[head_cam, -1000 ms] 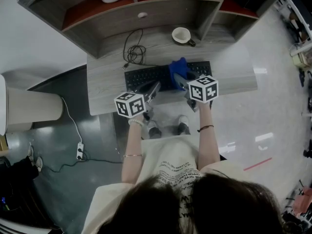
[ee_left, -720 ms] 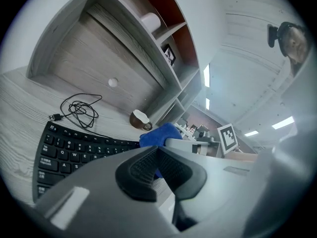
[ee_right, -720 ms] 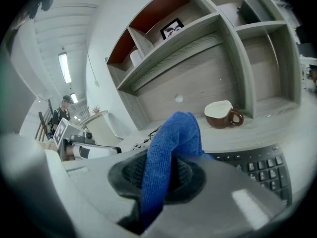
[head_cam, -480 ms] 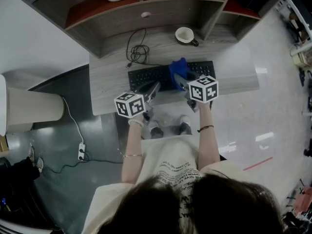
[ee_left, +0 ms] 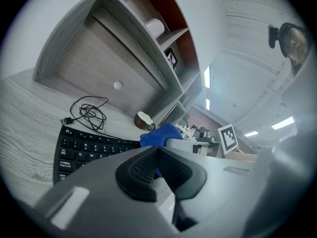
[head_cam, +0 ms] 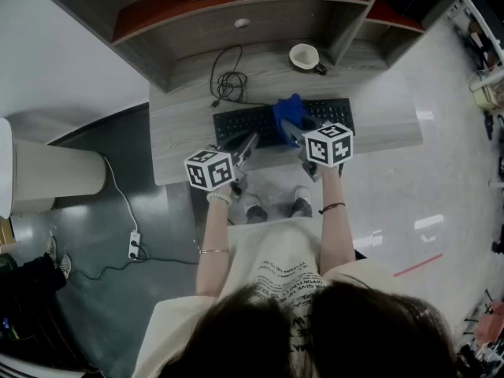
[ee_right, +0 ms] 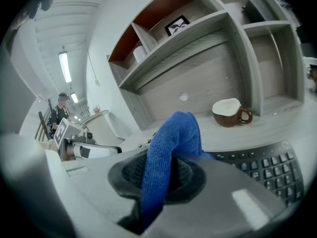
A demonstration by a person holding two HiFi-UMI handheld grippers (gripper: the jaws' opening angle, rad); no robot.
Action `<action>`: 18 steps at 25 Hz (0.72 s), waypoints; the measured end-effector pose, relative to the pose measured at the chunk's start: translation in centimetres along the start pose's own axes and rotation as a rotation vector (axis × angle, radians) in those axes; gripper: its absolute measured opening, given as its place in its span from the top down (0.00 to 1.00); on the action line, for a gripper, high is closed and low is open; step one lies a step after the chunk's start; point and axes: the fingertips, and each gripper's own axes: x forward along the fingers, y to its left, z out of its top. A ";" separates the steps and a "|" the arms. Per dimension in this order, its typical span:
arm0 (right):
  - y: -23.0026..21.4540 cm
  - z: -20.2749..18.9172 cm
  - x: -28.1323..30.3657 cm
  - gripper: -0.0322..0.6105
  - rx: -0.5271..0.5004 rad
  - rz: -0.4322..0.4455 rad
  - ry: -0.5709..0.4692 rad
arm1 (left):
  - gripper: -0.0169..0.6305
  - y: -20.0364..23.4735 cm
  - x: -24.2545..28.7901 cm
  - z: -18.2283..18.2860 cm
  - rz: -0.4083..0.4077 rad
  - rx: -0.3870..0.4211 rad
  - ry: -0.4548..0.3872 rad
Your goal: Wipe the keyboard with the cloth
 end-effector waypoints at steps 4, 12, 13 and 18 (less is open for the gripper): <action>0.6 -0.1 0.4 0.87 -0.001 0.000 -0.001 | 0.99 0.3 -0.6 0.0 -0.001 0.001 0.000; 2.0 -0.2 1.4 0.87 -0.002 0.008 -0.010 | 0.99 1.0 -2.1 0.0 0.006 0.003 -0.003; 2.1 -0.2 1.5 0.87 -0.002 0.009 -0.011 | 0.99 1.1 -2.3 0.0 0.007 0.004 -0.004; 2.7 -0.2 2.3 0.87 -0.002 0.013 -0.011 | 0.99 1.8 -3.1 0.1 0.015 0.004 -0.005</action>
